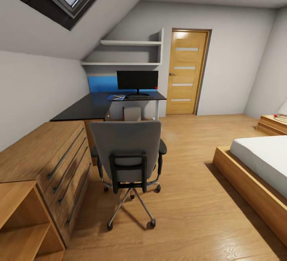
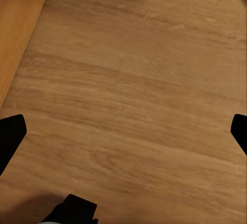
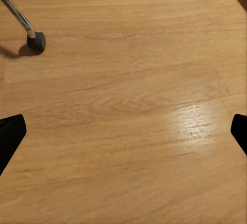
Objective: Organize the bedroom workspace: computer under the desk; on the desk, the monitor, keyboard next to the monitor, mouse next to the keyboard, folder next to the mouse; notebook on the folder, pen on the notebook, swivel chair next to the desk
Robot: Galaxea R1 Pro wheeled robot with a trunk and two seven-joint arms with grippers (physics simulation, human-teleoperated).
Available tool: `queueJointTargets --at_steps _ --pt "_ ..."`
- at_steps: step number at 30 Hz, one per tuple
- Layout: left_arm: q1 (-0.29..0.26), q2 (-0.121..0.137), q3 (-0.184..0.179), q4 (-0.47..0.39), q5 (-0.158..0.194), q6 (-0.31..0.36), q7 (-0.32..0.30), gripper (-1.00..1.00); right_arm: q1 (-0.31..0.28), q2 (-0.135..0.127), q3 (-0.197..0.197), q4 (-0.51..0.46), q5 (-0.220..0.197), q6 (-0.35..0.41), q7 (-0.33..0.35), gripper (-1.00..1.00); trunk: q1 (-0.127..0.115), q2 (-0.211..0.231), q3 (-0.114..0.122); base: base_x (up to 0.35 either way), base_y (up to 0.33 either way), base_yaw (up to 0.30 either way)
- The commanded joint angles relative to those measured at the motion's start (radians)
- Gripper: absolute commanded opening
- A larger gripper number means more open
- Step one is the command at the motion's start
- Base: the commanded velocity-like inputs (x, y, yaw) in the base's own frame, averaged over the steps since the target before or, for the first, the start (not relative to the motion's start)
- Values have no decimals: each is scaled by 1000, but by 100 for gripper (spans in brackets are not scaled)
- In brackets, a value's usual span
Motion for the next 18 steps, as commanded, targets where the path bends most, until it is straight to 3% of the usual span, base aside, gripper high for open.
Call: queueJointTargets --at_steps 1,14,18 --pt "0 1 -8 -1 9 -4 7 100 -1 0 8 1 3 0 -10 100 4 -8 -4 0 0 0" --pt "0 4 -4 -42 7 -8 8 100 -1 10 7 0 0 0 -10 100 54 -99 -45 0 0 0" --pt "0 4 -2 -63 8 -8 56 100 -1 9 5 -2 0 0 -10 100 69 -127 -57 0 0 0"
